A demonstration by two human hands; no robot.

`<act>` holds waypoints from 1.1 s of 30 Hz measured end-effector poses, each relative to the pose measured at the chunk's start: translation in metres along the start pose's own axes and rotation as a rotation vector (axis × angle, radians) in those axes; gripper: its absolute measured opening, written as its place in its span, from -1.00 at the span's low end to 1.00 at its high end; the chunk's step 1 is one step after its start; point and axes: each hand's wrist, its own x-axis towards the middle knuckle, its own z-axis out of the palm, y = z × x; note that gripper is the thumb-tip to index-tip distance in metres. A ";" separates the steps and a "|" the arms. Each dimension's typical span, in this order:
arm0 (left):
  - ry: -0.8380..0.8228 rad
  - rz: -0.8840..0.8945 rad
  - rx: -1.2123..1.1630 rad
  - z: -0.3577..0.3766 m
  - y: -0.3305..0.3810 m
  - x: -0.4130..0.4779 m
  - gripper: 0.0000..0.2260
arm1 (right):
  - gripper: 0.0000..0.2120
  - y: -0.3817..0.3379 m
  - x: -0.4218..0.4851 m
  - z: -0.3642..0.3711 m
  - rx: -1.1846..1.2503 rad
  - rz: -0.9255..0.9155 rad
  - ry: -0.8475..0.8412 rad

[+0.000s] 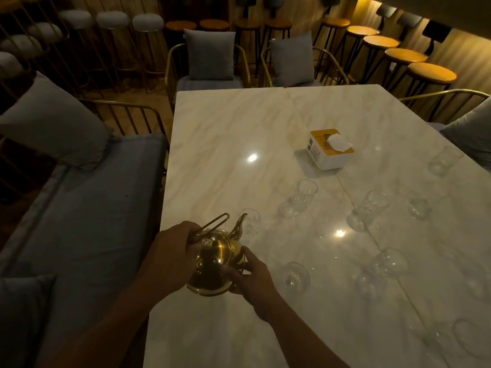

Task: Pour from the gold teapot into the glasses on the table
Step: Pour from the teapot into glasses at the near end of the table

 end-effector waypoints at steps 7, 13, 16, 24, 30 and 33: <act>-0.014 0.121 -0.023 -0.010 -0.003 -0.018 -0.78 | -0.56 0.006 -0.029 0.015 0.047 -0.055 0.069; -0.067 0.213 -0.002 -0.009 0.002 -0.036 -0.76 | -0.64 0.019 -0.061 0.021 0.096 -0.028 0.144; -0.082 0.251 0.003 -0.005 0.007 -0.045 -0.77 | -0.62 0.028 -0.074 0.022 0.125 -0.005 0.193; -0.139 0.306 0.034 0.008 0.026 -0.058 -0.81 | -0.61 0.042 -0.102 0.012 0.171 0.014 0.232; -0.146 0.313 0.069 0.023 0.039 -0.064 -0.75 | -0.59 0.052 -0.112 0.002 0.236 0.044 0.224; -0.142 0.335 0.102 0.028 0.045 -0.065 -0.72 | -0.55 0.055 -0.118 -0.003 0.270 0.059 0.188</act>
